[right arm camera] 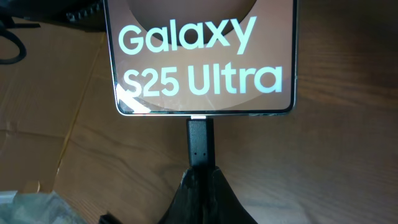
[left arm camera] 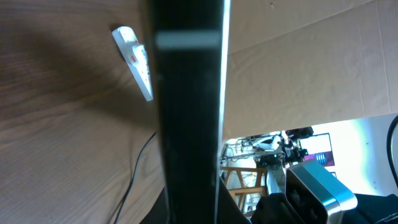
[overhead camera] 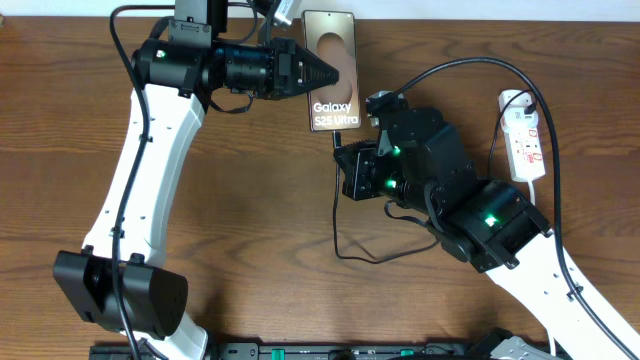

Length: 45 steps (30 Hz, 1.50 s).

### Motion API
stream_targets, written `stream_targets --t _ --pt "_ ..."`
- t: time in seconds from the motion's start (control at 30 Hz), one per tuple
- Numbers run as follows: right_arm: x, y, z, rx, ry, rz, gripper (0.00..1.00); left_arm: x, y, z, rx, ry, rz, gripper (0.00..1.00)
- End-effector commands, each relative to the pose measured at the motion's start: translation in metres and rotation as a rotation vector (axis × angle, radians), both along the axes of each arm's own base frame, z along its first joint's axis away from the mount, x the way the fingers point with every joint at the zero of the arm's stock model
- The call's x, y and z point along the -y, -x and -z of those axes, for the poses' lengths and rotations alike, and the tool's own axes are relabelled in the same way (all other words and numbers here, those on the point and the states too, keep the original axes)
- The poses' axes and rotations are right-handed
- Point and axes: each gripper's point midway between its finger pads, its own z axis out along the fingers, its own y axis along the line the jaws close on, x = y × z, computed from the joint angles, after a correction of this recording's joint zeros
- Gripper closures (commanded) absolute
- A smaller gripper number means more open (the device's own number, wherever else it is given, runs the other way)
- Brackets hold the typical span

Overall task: Plug charger to phone and switch on socket
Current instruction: 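Open the right gripper and pull it away from the connector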

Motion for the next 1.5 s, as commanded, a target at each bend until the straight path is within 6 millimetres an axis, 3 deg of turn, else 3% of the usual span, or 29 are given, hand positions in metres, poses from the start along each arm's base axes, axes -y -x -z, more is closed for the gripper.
stream_targets --t 0.0,0.9,1.1,1.3,1.47 --pt "0.0068 -0.0161 -0.0224 0.098 0.000 0.053 0.99 0.0084 0.0118 -0.0089 -0.013 0.039 0.054 0.93" --pt "0.0061 -0.0170 -0.0243 0.131 0.020 0.029 0.98 0.0084 0.0118 -0.0090 0.014 0.038 0.062 0.93" --pt "0.0060 -0.0170 -0.0244 0.132 0.020 0.029 0.92 0.0084 0.0118 -0.0090 0.014 0.038 0.062 0.93" --pt "0.0064 -0.0165 -0.0248 0.132 0.020 0.029 0.76 0.0083 0.0117 -0.0089 0.014 0.037 0.062 0.93" --pt "0.0066 -0.0163 -0.0243 0.130 0.021 0.029 0.69 0.0084 0.0117 -0.0090 0.014 0.037 0.062 0.93"
